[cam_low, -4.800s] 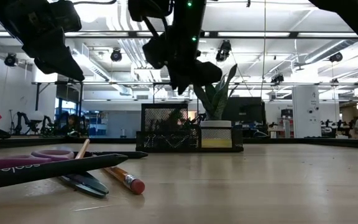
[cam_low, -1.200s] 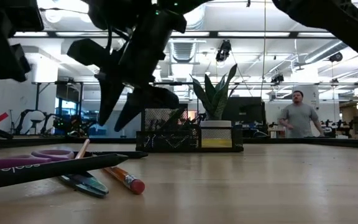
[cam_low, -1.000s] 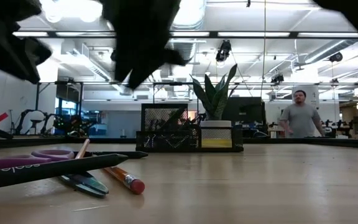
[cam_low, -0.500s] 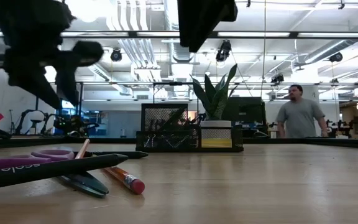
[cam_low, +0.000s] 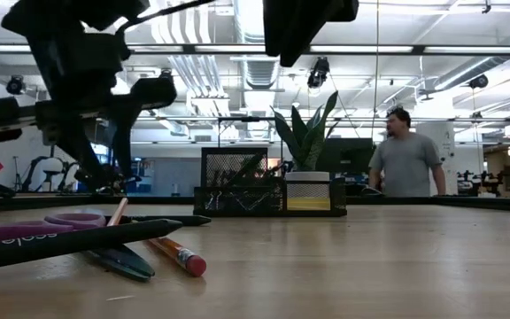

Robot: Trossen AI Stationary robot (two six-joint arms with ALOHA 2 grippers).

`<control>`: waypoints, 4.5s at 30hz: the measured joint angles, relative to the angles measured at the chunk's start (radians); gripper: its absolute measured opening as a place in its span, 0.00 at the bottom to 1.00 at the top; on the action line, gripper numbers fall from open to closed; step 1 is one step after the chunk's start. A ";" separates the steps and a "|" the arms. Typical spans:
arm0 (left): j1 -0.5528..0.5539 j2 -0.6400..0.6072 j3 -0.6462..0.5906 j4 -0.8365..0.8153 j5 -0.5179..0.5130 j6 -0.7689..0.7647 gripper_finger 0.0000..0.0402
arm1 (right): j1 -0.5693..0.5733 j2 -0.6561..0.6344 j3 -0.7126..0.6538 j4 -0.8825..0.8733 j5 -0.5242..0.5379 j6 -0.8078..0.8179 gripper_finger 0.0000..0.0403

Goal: Pick and place office supplies into organizer
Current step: Put the left pencil into the desk organizer, then put the top pen into the desk organizer

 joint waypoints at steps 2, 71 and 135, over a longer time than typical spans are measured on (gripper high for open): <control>0.001 0.018 0.005 -0.006 0.000 0.065 0.22 | 0.002 0.000 -0.004 0.001 0.003 0.003 0.29; 0.575 0.028 -0.183 1.198 0.284 -0.581 0.02 | 0.051 -0.139 -0.110 -0.152 0.613 0.640 0.27; -0.295 -0.511 -0.327 0.218 0.015 -1.294 0.24 | -0.088 -0.051 -0.396 0.652 -0.108 -0.364 0.36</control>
